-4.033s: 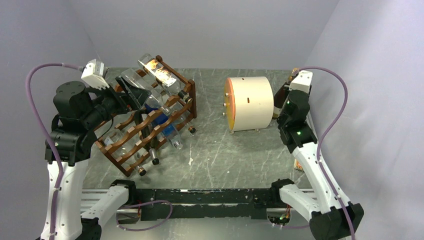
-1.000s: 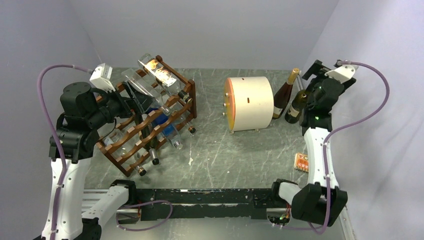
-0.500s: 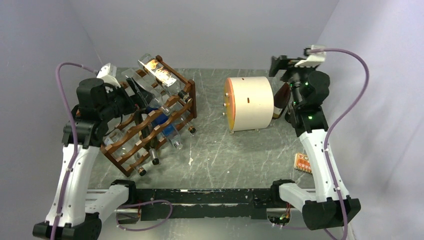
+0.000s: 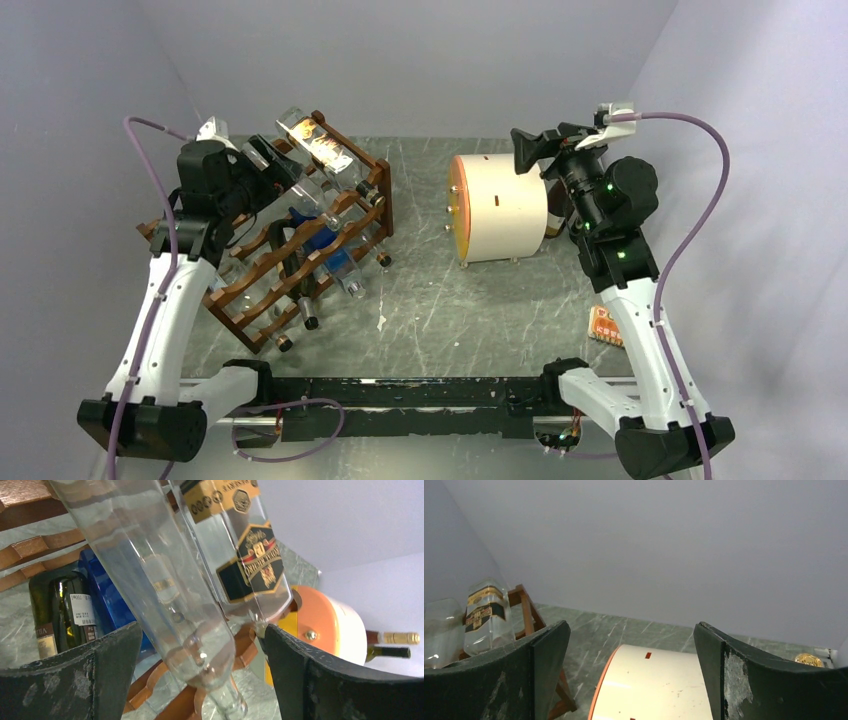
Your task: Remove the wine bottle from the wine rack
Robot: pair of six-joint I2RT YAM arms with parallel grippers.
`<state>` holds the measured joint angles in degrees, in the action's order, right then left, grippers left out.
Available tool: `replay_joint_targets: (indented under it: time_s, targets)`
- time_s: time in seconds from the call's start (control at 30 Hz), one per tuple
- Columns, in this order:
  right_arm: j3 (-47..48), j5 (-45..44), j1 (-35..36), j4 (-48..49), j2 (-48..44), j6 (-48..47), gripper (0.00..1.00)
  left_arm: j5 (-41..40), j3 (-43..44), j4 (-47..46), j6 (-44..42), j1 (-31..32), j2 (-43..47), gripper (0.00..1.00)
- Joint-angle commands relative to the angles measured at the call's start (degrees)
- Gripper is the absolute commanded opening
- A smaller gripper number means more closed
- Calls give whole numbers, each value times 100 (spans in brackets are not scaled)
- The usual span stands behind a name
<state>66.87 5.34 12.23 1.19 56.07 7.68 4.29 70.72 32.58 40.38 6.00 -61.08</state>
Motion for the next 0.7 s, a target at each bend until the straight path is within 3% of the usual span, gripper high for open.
replay_joint_targets:
  time_s: [0.0, 0.17, 0.37, 0.5, 0.67]
  targets:
    - [175, 232, 86, -449, -113, 33, 100, 245, -213, -671, 449, -256, -214, 95]
    - [-290, 169, 108, -8, -515, 499, 100, 358, -470, -919, 610, -431, -343, 95]
    - [-115, -1630, 114, -797, -450, 2086, 100, 597, -736, -1273, 640, -645, -479, 95]
    - [-14, -1643, 118, -1016, -408, 2306, 100, 1136, -924, -1658, 780, -867, -594, 95]
    - [-230, -345, 118, -585, -708, 1470, 100, 1520, -1180, -2236, 988, -958, -657, 95]
